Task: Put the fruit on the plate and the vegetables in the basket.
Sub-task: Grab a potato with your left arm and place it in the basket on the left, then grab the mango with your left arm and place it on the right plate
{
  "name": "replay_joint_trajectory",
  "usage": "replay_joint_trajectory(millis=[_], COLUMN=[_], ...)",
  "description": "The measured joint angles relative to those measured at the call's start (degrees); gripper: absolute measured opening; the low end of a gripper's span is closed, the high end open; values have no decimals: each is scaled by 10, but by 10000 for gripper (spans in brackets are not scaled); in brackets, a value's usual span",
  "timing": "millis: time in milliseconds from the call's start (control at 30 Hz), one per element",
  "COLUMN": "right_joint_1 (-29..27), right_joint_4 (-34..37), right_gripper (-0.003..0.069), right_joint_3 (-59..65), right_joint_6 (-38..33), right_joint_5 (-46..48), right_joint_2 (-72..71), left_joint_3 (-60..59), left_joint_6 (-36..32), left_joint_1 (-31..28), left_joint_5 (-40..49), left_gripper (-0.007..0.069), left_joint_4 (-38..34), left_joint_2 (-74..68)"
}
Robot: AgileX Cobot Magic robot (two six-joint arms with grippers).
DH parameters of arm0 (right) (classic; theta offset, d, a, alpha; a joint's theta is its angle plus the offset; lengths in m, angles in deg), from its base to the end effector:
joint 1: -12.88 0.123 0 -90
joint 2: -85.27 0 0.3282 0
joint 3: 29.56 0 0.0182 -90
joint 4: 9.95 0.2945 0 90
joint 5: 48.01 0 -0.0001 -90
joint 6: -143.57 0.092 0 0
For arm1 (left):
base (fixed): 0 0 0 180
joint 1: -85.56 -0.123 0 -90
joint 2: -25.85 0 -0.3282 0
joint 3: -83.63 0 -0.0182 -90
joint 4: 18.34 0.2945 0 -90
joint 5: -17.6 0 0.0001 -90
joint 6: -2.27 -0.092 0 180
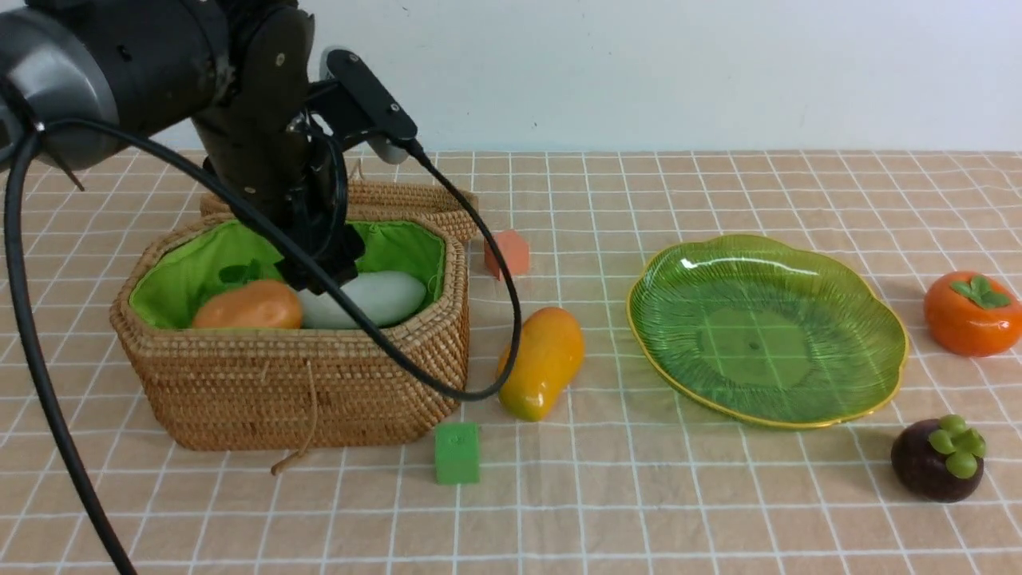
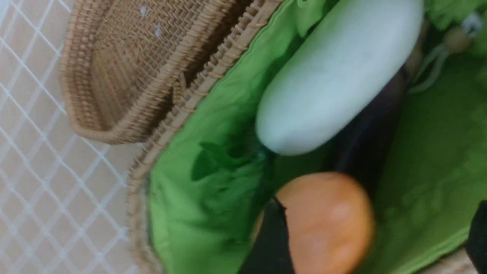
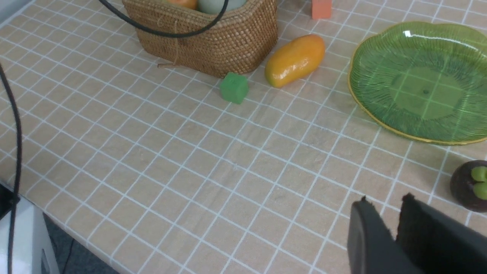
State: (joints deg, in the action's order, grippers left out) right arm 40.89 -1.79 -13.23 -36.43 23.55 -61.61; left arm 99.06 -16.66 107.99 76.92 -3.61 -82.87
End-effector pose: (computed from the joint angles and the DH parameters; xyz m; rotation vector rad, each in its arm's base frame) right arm 0.0077 0.0181 0.4608 -0.5499 2.0658 0.4594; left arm 0.4170 -0.1503 0.3560 1.0280 2.4330 0.3160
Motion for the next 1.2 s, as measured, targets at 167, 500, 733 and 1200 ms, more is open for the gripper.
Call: replay_joint_trajectory(millis=[167, 500, 733, 1200], right_joint_1=[0, 0, 0, 0], right_joint_4=[-20, -5, 12, 16], right_gripper=[140, 141, 145, 148], right_joint_3=[0, 0, 0, 0], right_joint_6=[13, 17, 17, 17], right_joint_5=[3, 10, 10, 10], right_joint_2=[0, 0, 0, 0], left_joint_3=[3, 154, 211, 217], left_joint_6=[119, 199, 316, 351], left_joint_1=[56, 211, 208, 208], left_joint_5=[-9, 21, -31, -57], left_gripper=[387, 372, 613, 536], left_joint_4=[-107, -94, 87, 167], left_joint_2=[18, -171, -279, -345])
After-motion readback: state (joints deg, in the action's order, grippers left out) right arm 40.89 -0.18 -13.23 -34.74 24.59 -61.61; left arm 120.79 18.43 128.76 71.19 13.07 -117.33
